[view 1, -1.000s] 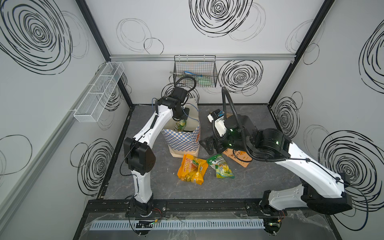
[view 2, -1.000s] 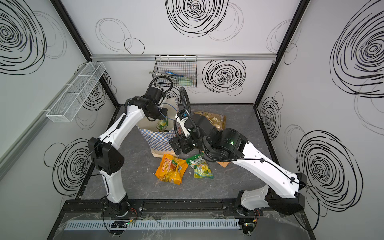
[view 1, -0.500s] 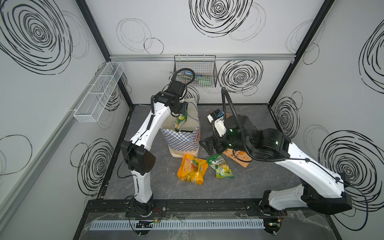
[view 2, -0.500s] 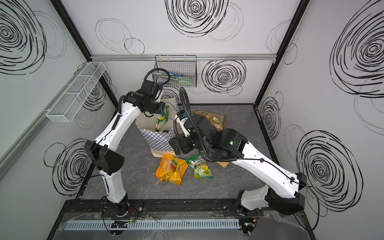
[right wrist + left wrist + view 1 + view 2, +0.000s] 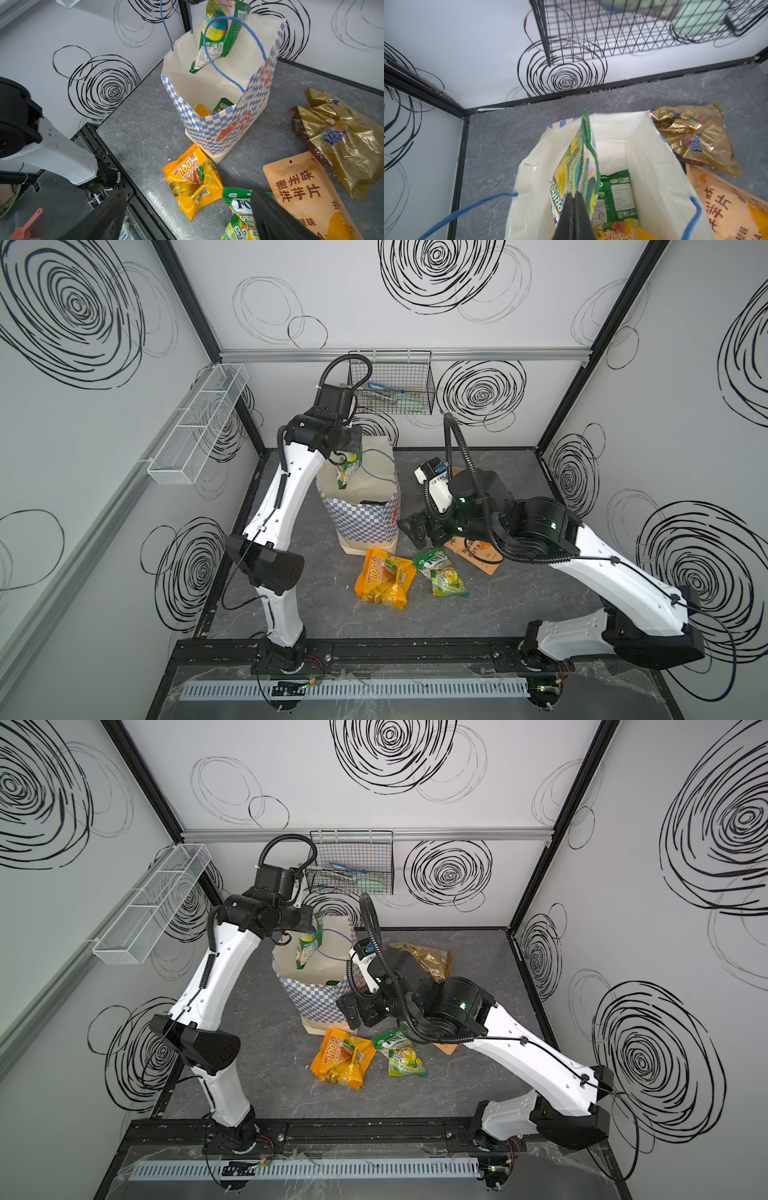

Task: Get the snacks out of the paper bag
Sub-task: 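Grasp a green Fox's bag with the left gripper and lift it out, then drop the Fox's bag on the table with left gripper while right gripper draws back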

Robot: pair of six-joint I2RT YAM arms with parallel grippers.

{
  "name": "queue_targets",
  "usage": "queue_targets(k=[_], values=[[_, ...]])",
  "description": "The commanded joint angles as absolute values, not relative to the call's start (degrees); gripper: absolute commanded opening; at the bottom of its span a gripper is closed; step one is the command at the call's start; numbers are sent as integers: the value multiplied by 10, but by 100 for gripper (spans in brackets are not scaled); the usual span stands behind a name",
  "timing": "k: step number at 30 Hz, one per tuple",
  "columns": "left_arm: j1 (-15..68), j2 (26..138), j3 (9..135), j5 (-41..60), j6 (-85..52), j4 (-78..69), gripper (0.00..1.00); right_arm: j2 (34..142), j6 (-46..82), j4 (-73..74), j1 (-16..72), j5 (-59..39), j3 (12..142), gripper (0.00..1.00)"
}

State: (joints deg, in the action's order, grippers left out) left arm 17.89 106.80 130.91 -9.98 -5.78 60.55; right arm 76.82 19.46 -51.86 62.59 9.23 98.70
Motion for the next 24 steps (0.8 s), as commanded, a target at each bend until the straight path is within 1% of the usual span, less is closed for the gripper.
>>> queue_targets(k=[1,10,16,20,24], values=[[175,1037,1339,-75,-69,573,0,750,194,-508,622,93,984,97],[177,1007,1397,-79,-95,543,0,729,197,-493,619,112,966,97],[192,971,1408,-51,-111,475,0,712,200,-485,614,122,955,97],[206,952,1408,-14,-131,432,0,697,205,-479,612,125,943,97],[244,944,1410,10,-150,405,0,678,207,-467,608,131,928,97]])
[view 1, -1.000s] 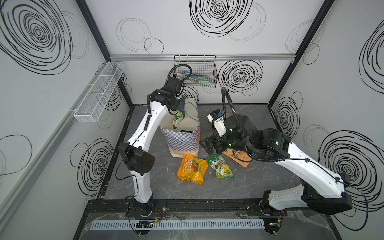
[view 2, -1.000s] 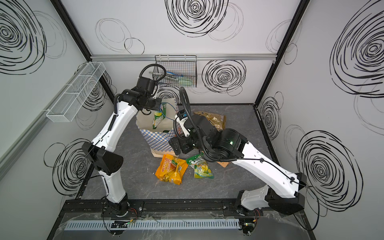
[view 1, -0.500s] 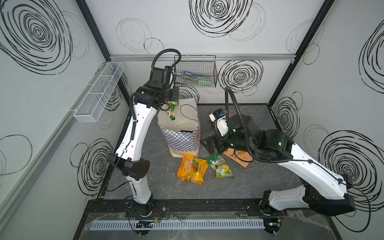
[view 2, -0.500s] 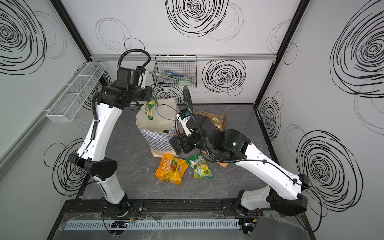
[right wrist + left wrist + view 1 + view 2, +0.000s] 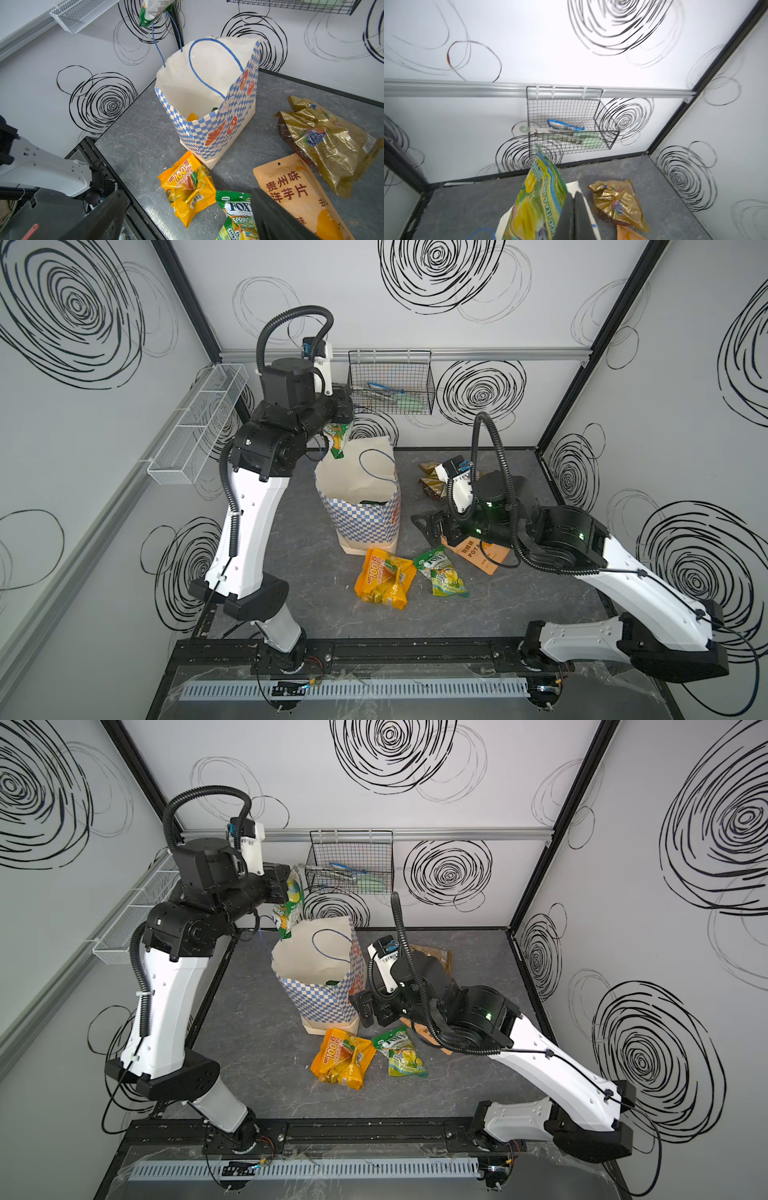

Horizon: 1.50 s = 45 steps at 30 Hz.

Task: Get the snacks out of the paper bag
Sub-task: 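Drop the Fox's bag on the table with left gripper while right gripper draws back, then swing the left gripper back over the paper bag and lower it in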

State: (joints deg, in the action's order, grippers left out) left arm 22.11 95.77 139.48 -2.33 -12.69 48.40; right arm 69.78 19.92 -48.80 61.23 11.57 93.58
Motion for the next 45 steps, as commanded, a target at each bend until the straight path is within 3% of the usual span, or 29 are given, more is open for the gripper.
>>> queue_targets(k=[1,9,21,31,36,37,42,45], values=[[257,943,1410,13,-153,400,0,674,208,-465,607,133,924,97],[350,945,1409,23,-170,359,0,614,227,-453,596,168,865,97],[490,1026,1381,-51,-144,344,0,472,279,-476,584,228,722,97],[504,1150,1356,-88,-143,375,0,415,319,-517,579,245,674,97],[507,1149,1321,-55,-153,348,0,414,334,-532,578,243,662,97],[506,1144,1317,-53,-156,346,2,414,336,-533,578,241,659,97],[507,1095,1312,-41,-155,350,41,411,341,-527,574,238,645,97],[506,1041,1282,-50,-149,349,58,417,332,-513,569,230,647,97]])
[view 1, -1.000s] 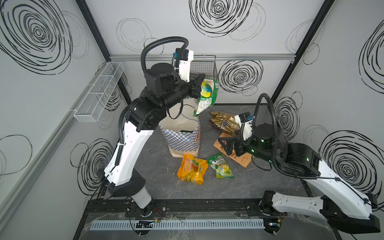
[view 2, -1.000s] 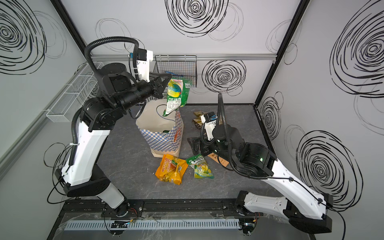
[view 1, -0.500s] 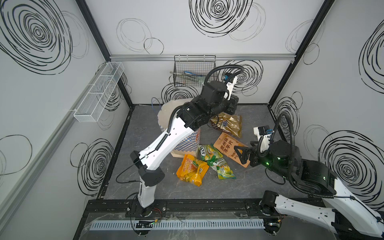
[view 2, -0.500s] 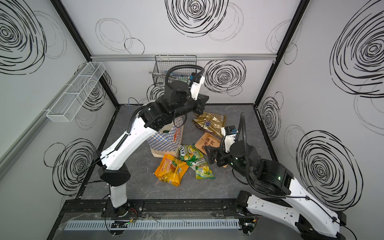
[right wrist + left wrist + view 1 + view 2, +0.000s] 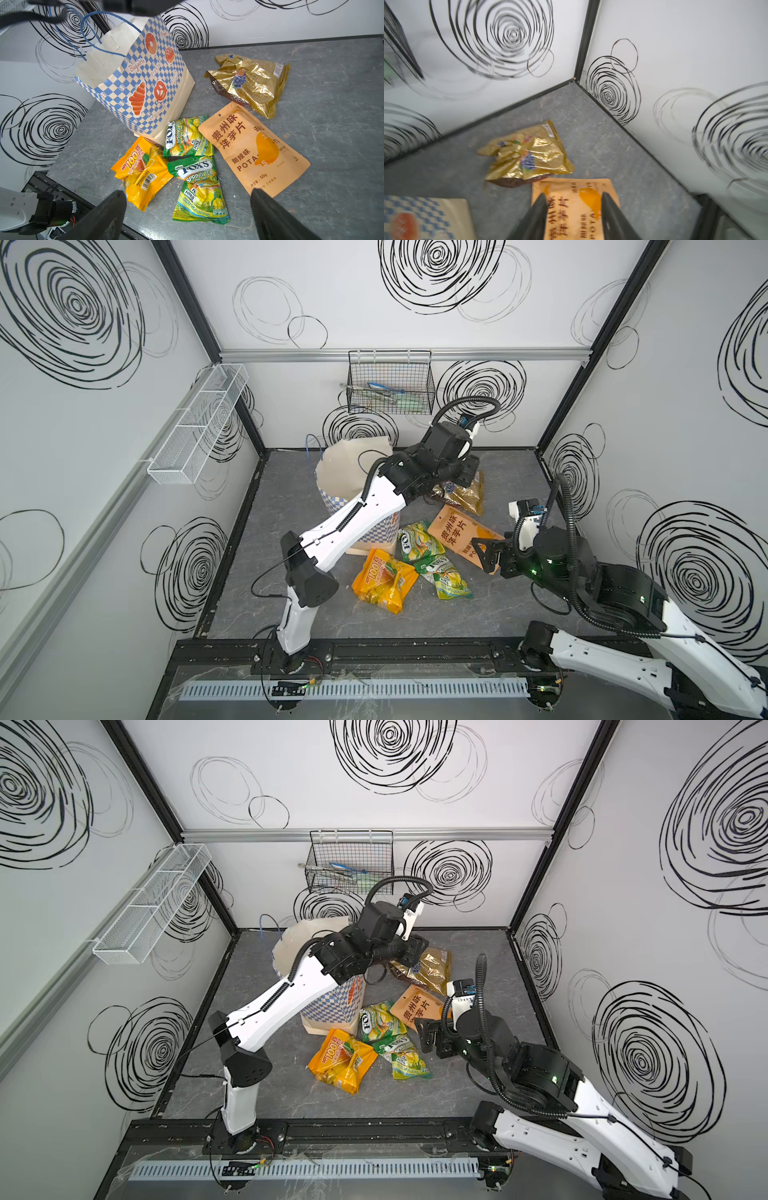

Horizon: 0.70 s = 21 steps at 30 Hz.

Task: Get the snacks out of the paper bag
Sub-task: 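Swing the left gripper back over the paper bag and lower it in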

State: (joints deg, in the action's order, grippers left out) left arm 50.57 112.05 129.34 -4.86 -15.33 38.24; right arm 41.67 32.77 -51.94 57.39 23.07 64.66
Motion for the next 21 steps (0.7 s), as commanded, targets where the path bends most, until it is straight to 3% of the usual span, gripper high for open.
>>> queue_targets(k=[1,5,11,21], values=[[506,1022,1267,-54,-148,348,61,420,329,-509,567,227,649,97],[505,939,1194,-76,-143,351,71,450,310,-492,554,203,663,97],[474,835,1099,-110,-144,384,74,511,270,-454,517,125,702,97],[252,810,1029,-41,-119,460,75,604,242,-415,507,10,755,97]])
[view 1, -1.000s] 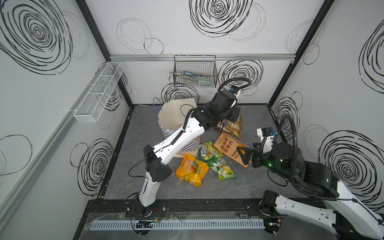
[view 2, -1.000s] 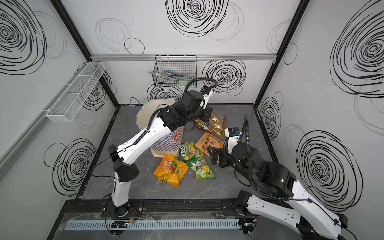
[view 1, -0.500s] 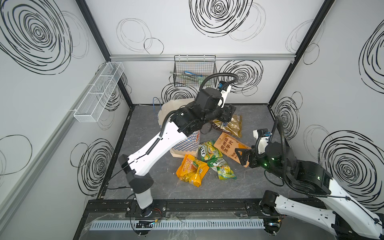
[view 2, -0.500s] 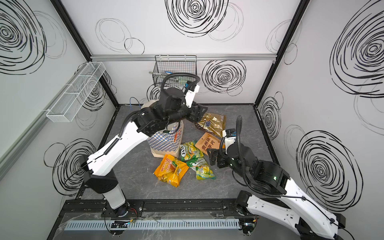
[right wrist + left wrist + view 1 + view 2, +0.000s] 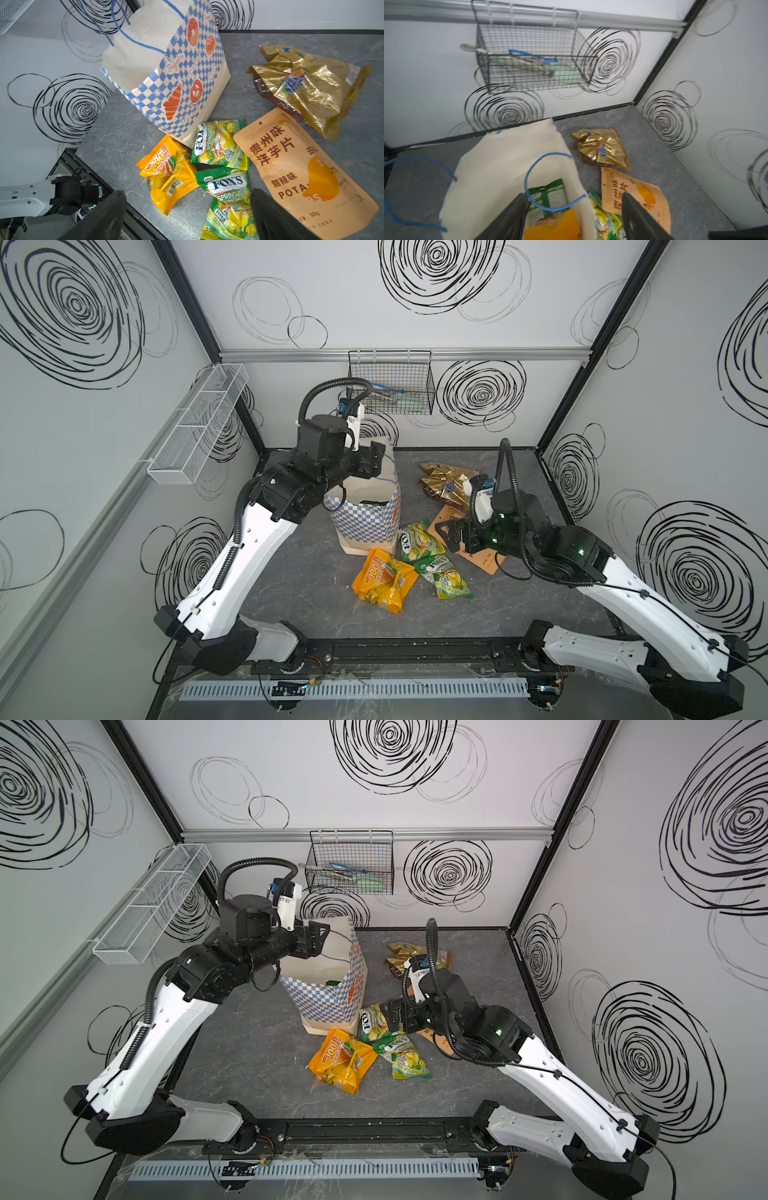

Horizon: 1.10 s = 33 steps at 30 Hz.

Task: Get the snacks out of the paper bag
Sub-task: 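Swing the left gripper back over the paper bag and lower it in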

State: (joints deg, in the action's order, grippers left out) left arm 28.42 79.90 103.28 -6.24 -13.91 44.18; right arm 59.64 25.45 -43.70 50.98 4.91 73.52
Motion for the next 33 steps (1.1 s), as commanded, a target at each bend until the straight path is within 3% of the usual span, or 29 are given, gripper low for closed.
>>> queue_targets(k=[1,8,28,33], values=[[237,823,1030,-42,-113,463,75,607,242,-412,507,7,757,97],[172,926,1054,-48,-87,476,74,595,249,-420,507,4,747,97],[156,1110,1019,27,-56,447,74,575,255,-409,507,5,732,97],[157,1137,1009,24,-54,433,79,566,254,-409,507,13,731,97]])
